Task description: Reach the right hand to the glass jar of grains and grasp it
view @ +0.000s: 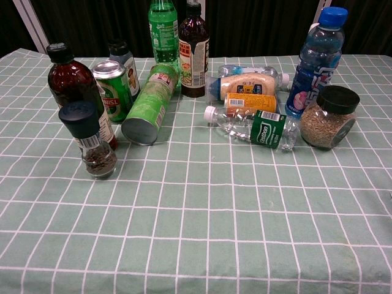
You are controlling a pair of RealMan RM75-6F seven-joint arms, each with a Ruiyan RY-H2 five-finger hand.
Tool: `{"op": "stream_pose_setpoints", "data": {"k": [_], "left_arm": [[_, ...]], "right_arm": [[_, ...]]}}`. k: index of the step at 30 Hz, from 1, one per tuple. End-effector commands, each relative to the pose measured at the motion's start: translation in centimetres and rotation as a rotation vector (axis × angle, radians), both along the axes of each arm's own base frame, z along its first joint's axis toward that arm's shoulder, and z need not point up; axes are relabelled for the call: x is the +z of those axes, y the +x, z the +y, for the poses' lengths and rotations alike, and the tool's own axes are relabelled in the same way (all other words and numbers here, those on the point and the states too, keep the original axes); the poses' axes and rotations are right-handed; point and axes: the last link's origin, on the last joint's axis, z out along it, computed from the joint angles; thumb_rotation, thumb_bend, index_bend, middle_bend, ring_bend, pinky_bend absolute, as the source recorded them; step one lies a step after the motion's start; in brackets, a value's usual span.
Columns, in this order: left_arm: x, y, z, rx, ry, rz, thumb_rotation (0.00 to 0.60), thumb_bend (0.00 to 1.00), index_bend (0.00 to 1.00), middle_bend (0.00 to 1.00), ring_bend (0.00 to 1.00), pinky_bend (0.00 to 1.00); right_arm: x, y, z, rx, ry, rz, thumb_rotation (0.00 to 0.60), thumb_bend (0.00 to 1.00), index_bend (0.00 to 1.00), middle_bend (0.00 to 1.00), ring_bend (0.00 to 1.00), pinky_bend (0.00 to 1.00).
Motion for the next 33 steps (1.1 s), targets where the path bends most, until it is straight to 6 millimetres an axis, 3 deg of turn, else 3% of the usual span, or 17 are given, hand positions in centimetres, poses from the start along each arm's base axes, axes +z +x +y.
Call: {"op": "stream_pose_setpoints", "data": {"k": [1,7,12,16,19,25,33], "left_arm": [[0.0,0.0,0.1,0.004,0.002,-0.004,0.6,0.0,0.23,0.11,0.11,0.16],[-0.2,-0.1,-0.1,0.006,-0.007,0.0,0.6,0.0,0.23,0.11,0.11,0.16],[-0.2,-0.2,-0.3,0.011,-0.003,-0.009,0.6,0.0,0.23,0.11,0.11,0.16],[-0.1,-0.1,-0.7,0.012,0.006,-0.014,0.6,0.0,0.23,0.11,0.11,0.16],[-0.2,-0.3,-1.0,0.028,0.009,-0.022,0.6,0.0,0.23,0.11,0.11,0.16],[0.0,-1.0,-1.7,0.064,0.016,-0.03,0.6,0.0,0.23,0.11,0.11,0.16],[0.0,-1.2,-1.8,0.071,0.018,-0.035,0.6,0.0,0.23,0.11,0.11,0.16]], "right_arm": [[0.0,0.1,-0.5,0.003,0.004,0.007,0.6,0.08,0.0,0.02,0.0,0.0],[-0.3,1.3,-2.1,0.058,0.043,0.063,0.6,0.08,0.0,0.02,0.0,0.0],[-0.9,5.0,-5.9,0.234,0.117,0.273,0.6,0.07,0.0,0.03,0.0,0.0],[-3.0,8.3,-9.6,0.392,0.174,0.552,0.6,0.02,0.0,0.04,0.0,0.0],[-5.0,9.8,-11.2,0.456,0.225,0.703,0.6,0.0,0.0,0.04,0.0,0.0],[-8.6,10.9,-13.4,0.514,0.294,0.886,0.6,0.0,0.0,0.0,0.0,0.0],[-11.3,11.5,-14.9,0.539,0.312,0.966,0.6,0.0,0.0,0.0,0.0,0.0]]}}
